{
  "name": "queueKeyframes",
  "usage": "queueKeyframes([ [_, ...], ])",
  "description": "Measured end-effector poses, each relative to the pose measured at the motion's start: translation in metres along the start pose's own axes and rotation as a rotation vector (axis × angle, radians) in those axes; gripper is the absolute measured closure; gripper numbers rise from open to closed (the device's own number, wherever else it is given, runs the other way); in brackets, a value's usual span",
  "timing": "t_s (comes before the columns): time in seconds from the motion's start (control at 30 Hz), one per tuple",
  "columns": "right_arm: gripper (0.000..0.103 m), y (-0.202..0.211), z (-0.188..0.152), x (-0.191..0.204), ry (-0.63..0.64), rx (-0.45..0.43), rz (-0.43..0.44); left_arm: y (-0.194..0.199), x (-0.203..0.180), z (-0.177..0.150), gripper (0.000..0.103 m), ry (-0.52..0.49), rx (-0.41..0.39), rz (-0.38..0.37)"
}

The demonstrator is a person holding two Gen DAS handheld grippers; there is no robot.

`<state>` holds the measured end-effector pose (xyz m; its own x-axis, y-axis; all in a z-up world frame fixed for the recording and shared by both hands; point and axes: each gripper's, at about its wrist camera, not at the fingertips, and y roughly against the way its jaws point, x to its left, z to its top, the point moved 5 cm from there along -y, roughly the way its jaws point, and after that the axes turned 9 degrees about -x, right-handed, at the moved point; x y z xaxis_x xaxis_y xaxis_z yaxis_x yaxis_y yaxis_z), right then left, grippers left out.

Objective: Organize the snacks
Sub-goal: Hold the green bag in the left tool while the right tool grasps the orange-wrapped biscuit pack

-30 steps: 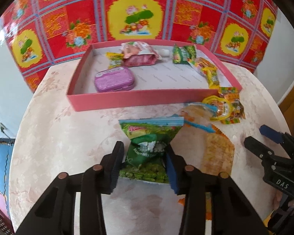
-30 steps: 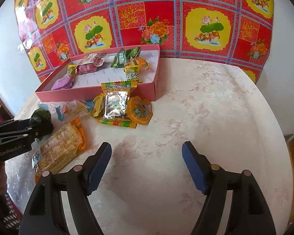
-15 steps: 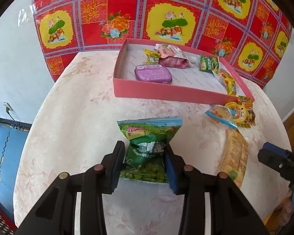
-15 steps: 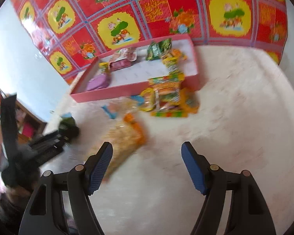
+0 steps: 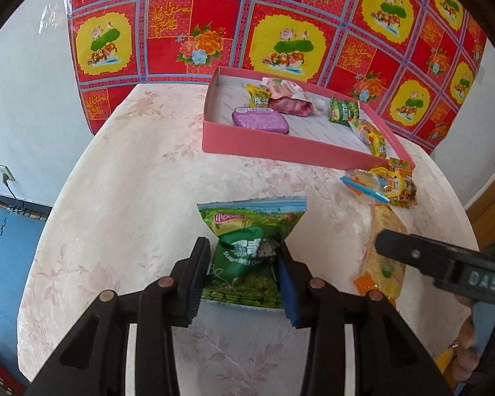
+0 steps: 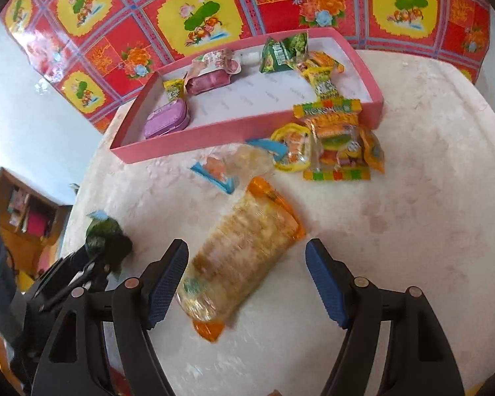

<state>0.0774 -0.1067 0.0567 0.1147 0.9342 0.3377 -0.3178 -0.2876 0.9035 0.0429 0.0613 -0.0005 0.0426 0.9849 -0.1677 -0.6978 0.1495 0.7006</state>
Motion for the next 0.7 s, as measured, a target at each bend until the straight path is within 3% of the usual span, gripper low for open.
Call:
queueKeyframes([
  [0.27, 0.025, -0.011, -0.013, 0.023, 0.228, -0.03, -0.103, 0.001, 0.001, -0.003, 0.062, -0.003, -0.004, -0.012],
  [0.53, 0.026, -0.003, -0.018, 0.003, 0.242, -0.034, -0.109, 0.002, 0.003, -0.005, 0.062, -0.011, 0.005, 0.013],
  [0.7, 0.026, 0.008, -0.021, -0.017, 0.195, -0.048, -0.07, 0.002, 0.003, -0.005, 0.062, -0.023, -0.001, 0.025],
])
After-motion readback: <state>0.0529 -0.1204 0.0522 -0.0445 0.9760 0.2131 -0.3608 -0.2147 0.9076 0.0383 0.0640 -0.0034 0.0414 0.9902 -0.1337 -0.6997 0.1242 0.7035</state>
